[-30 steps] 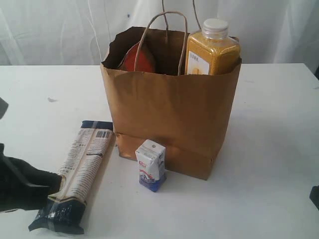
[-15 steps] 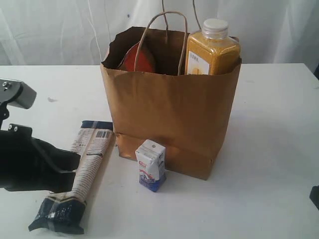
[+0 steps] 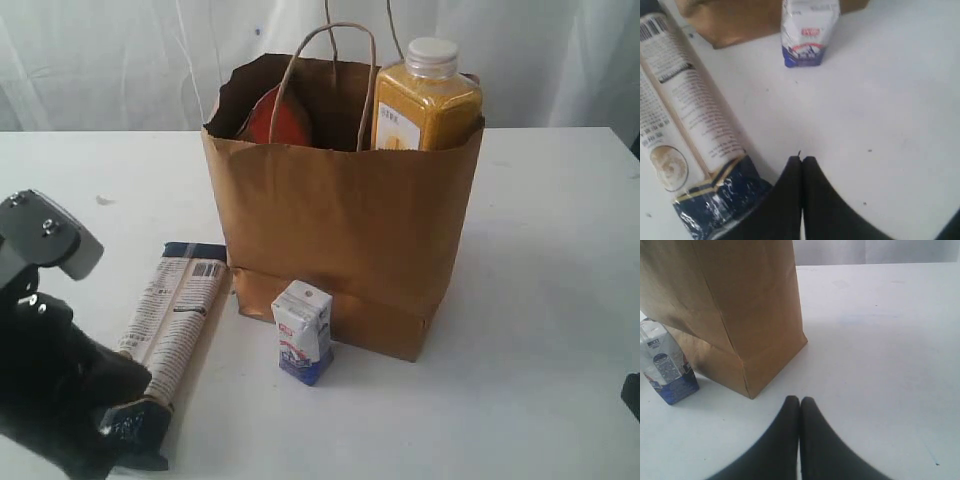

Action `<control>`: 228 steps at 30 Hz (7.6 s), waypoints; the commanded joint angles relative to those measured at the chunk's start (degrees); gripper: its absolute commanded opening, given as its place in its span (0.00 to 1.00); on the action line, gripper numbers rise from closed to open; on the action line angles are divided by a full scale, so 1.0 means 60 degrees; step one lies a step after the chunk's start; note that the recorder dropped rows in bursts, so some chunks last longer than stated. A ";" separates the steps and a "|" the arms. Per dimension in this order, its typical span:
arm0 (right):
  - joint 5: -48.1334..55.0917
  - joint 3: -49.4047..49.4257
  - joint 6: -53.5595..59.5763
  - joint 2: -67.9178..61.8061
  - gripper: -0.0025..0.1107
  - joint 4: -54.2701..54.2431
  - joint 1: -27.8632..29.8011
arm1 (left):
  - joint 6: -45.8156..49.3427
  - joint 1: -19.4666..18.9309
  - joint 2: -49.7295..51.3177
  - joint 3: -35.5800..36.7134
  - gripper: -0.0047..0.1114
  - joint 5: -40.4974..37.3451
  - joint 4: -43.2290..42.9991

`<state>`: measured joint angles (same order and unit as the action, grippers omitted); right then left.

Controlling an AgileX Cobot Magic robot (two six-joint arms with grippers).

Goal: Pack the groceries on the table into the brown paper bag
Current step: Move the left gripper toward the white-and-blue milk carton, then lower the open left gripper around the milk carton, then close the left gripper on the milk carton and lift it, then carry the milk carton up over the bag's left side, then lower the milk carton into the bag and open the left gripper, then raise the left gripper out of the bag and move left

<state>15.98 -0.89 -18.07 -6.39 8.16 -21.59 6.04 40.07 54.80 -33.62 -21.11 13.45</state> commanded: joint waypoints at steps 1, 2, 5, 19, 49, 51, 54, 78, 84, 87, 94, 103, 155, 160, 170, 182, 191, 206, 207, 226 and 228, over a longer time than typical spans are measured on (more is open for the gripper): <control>-0.0035 0.0036 0.0001 0.0043 0.02 0.0096 0.0068 | 0.1866 0.0014 -0.0026 -0.0027 0.04 -0.0968 0.1639; -0.0035 0.0036 0.0001 0.0043 0.02 0.0096 0.0068 | 0.2171 0.0014 -0.0026 -0.0027 0.04 -0.0987 0.1907; -0.0035 0.0036 0.0001 0.0043 0.02 0.0096 0.0068 | 0.1157 0.0124 -0.0026 -0.0027 0.04 -0.0579 0.1775; -0.0035 0.0036 0.0001 0.0043 0.02 0.0096 0.0068 | -0.2838 0.2005 0.2588 -0.1128 0.04 0.1367 -0.0419; -0.0035 0.0036 0.0001 0.0043 0.02 0.0096 0.0068 | -0.2502 0.1610 0.5620 -0.2515 0.69 0.3519 -0.0511; -0.0035 0.0036 0.0001 0.0043 0.02 0.0096 0.0068 | -0.2502 0.1518 0.5620 -0.2515 0.69 0.3519 -0.0655; -0.0035 0.0036 0.0001 0.0043 0.02 0.0096 0.0068 | -0.2502 0.1432 0.5620 -0.2515 0.69 0.3519 -0.0805; -0.0035 0.0036 0.0001 0.0043 0.02 0.0096 0.0068 | -0.1571 0.1147 0.5827 -0.2515 0.89 0.4103 -0.0828; -0.0035 0.0036 0.0001 0.0043 0.02 0.0096 0.0068 | -0.1493 0.1147 0.6187 -0.2515 0.76 0.4508 -0.0809; -0.0035 0.0036 0.0001 0.0043 0.02 0.0096 0.0068 | -0.1493 0.1147 0.6293 -0.2515 0.70 0.4599 -0.0809; -0.0035 0.0036 0.0001 0.0043 0.02 0.0096 0.0068 | -0.2049 0.1170 0.6293 -0.2515 0.27 0.4621 -0.0809; -0.0035 0.0036 0.0001 0.0043 0.02 0.0096 0.0068 | -0.2035 0.1247 0.5651 -0.2515 0.04 0.3256 -0.1225; -0.0035 0.0036 -0.0017 0.0043 0.02 0.0096 0.0068 | -0.2780 -0.0664 0.3945 -0.9633 0.04 -0.0691 -0.3856; -0.0035 0.0036 -0.0017 0.0043 0.02 0.0096 0.0068 | -0.2863 -0.1137 0.4558 -0.9741 0.04 -0.0734 -0.2986; -0.0035 0.0036 -0.0017 0.0043 0.02 0.0096 0.0068 | 0.0044 -0.1137 0.4912 -0.9741 0.04 -0.0845 0.0678; -0.0035 0.0036 -0.0034 0.0043 0.02 0.0096 0.0068 | 0.0822 -0.1137 0.5808 -0.9741 0.04 -0.1145 0.1471; -0.0035 0.0036 -0.0171 0.0043 0.02 0.0096 0.0068 | 0.0981 -0.1137 0.5962 -0.9741 0.27 -0.1267 0.1538; -0.0035 0.0036 -0.0171 0.0043 0.02 0.0096 0.0068 | 0.0848 -0.1137 0.5962 -0.9741 0.55 -0.1308 0.1683; -0.0035 0.0036 -0.0171 0.0043 0.02 0.0096 0.0068 | 0.0850 -0.1137 0.5962 -0.9741 0.58 -0.1265 0.1683; -0.0035 0.0036 -0.0171 0.0043 0.02 0.0096 0.0068 | 0.1035 -0.1137 0.4947 -0.9741 0.74 -0.1703 0.1802; -0.0035 0.0036 -0.0190 0.0043 0.02 0.0096 0.0068 | 0.1035 -0.1137 0.4481 -0.9741 0.74 -0.2048 0.1424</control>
<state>15.98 -0.89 -18.99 -6.39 8.16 -21.59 12.14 33.23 84.88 -91.76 -32.41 22.25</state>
